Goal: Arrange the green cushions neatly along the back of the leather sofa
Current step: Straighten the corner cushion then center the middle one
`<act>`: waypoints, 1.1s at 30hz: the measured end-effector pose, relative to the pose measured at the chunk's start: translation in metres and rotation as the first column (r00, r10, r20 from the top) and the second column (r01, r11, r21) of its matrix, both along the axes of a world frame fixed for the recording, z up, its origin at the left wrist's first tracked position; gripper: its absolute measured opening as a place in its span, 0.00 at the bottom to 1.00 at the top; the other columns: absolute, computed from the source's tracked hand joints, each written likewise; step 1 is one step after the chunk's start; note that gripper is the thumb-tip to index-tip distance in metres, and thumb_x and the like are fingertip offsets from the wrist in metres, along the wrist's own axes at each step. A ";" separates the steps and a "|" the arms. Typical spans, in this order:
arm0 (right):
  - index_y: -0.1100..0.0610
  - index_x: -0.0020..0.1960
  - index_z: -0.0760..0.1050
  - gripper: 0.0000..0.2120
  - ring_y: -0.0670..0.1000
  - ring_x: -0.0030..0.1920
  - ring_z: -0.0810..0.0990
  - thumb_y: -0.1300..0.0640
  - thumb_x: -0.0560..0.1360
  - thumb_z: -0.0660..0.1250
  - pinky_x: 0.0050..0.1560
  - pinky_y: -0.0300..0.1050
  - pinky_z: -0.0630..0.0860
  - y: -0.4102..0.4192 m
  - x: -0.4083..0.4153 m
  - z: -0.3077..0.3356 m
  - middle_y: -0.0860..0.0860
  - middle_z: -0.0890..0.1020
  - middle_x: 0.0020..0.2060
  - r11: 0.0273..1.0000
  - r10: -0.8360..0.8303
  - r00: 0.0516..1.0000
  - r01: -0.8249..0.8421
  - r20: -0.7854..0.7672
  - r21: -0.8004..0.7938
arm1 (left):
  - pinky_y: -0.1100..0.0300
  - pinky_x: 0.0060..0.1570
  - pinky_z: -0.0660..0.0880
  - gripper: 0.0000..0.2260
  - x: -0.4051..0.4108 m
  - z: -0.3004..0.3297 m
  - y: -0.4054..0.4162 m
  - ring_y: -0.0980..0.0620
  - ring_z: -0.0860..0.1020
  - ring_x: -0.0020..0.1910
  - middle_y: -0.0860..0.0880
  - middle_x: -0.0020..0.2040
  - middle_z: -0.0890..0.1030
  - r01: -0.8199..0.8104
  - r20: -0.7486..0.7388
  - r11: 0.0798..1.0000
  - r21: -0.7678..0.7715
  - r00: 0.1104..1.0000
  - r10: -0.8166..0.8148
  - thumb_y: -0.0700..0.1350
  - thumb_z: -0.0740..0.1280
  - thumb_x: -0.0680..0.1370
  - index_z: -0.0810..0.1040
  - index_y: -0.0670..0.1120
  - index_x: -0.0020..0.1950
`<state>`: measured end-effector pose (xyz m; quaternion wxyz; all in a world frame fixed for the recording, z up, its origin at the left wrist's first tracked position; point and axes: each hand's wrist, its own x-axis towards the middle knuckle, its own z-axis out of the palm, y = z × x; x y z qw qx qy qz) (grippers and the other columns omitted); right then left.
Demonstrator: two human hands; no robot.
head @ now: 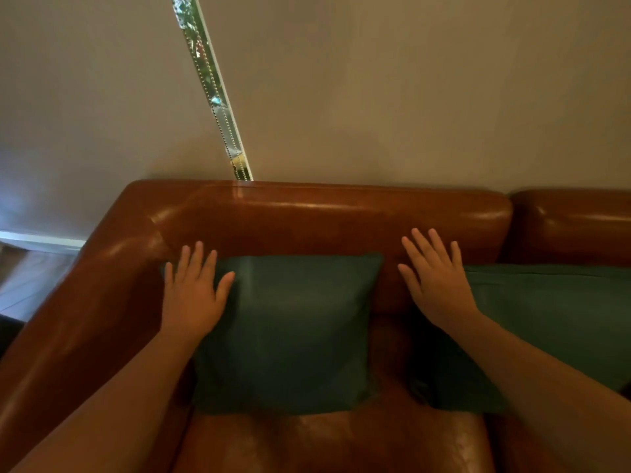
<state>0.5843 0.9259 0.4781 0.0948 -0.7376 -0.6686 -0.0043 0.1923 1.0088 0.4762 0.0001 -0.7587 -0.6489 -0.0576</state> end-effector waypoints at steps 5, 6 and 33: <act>0.50 0.77 0.54 0.34 0.52 0.77 0.46 0.36 0.77 0.36 0.75 0.58 0.43 -0.027 0.062 0.008 0.49 0.55 0.77 0.980 -0.199 0.980 0.199 -0.008 -0.015 | 0.44 0.73 0.44 0.36 0.107 -0.004 -0.011 0.47 0.47 0.77 0.47 0.78 0.52 0.266 -0.010 0.963 -0.040 0.964 -0.266 0.69 0.35 0.75 0.54 0.52 0.77; 0.50 0.77 0.53 0.35 0.52 0.77 0.46 0.35 0.76 0.35 0.74 0.59 0.42 -0.033 0.073 0.004 0.49 0.55 0.77 0.973 -0.229 0.973 0.229 0.004 -0.044 | 0.44 0.74 0.43 0.36 0.121 -0.009 -0.015 0.48 0.46 0.77 0.48 0.78 0.50 0.289 -0.019 0.956 -0.057 0.957 -0.291 0.69 0.34 0.74 0.52 0.53 0.77; 0.51 0.77 0.53 0.34 0.52 0.77 0.46 0.36 0.76 0.36 0.75 0.58 0.41 -0.137 0.323 0.006 0.50 0.55 0.77 0.961 -0.269 0.962 0.271 0.036 -0.049 | 0.46 0.73 0.46 0.31 0.374 0.015 -0.061 0.48 0.50 0.77 0.47 0.77 0.56 0.353 0.018 0.935 0.017 0.935 -0.354 0.63 0.41 0.77 0.59 0.50 0.76</act>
